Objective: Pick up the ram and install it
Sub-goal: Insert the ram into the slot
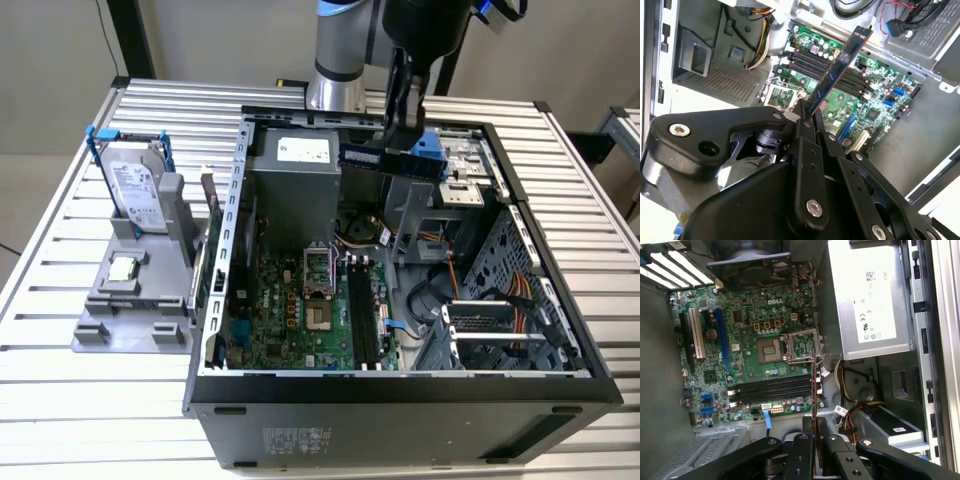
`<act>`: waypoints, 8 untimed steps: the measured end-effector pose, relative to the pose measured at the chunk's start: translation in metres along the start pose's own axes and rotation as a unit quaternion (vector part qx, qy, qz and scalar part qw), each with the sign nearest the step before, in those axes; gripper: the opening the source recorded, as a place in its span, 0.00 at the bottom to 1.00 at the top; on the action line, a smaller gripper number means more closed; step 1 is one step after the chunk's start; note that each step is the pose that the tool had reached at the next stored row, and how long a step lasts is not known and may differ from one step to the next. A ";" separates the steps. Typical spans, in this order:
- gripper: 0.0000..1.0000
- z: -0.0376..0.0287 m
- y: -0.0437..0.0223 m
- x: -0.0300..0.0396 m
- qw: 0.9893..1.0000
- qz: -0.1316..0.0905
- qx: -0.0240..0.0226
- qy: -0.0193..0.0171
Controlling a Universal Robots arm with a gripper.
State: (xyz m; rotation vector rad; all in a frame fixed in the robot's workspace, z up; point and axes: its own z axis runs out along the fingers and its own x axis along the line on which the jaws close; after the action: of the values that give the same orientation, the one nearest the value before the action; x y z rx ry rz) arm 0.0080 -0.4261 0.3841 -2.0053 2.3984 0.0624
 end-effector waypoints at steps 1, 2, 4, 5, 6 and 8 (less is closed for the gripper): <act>0.00 0.0000 0.0000 0.0000 1.000 0.002 0.000 0.000; 0.00 0.0000 0.0000 0.0000 1.000 0.005 0.000 0.000; 0.00 0.0000 0.0000 0.0000 1.000 0.010 0.000 0.000; 0.00 0.0000 0.0000 0.0000 1.000 0.012 0.000 0.000; 0.00 0.0000 0.0000 0.0000 1.000 0.015 0.001 0.000; 0.00 0.0000 0.0000 0.0000 1.000 0.020 0.001 0.000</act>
State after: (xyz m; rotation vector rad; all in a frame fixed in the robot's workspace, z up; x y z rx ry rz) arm 0.0079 -0.4261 0.3841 -1.9575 2.4366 0.0620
